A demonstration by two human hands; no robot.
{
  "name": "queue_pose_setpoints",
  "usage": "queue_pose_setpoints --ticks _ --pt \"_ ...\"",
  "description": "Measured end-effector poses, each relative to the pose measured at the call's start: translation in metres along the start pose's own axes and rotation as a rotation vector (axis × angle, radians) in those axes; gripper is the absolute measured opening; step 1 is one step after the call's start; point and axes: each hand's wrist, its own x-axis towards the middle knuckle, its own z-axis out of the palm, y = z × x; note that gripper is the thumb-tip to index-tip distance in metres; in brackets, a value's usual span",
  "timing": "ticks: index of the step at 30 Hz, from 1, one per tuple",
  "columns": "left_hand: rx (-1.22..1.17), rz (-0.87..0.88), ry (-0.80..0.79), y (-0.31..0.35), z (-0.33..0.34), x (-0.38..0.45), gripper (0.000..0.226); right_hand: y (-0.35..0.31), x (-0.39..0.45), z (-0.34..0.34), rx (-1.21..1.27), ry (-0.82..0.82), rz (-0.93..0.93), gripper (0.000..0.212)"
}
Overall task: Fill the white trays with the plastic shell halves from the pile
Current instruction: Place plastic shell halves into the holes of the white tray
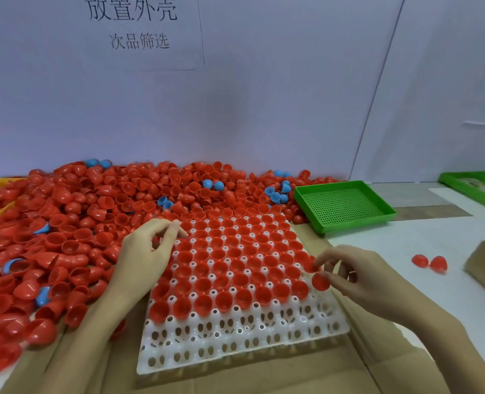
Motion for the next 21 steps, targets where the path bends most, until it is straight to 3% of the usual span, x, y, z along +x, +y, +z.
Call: queue_pose_setpoints --ticks 4,9,12,15,21 --pt "0.228 0.013 0.022 -0.021 -0.005 0.004 0.013 -0.003 0.001 0.001 0.007 -0.03 -0.012 0.026" --pt "0.501 -0.105 -0.038 -0.048 -0.009 0.007 0.035 -0.013 0.015 0.007 0.05 0.021 -0.029 0.018" --pt "0.45 -0.144 -0.044 -0.054 -0.011 0.009 0.057 -0.023 0.032 0.013 0.116 0.024 -0.051 0.015" --pt "0.369 -0.111 0.018 -0.061 -0.015 0.012 0.065 -0.034 0.056 0.02 0.161 0.0 -0.082 0.014" --pt "0.464 -0.074 -0.201 -0.075 -0.014 0.016 0.045 -0.048 0.107 0.034 0.203 -0.019 -0.129 0.017"
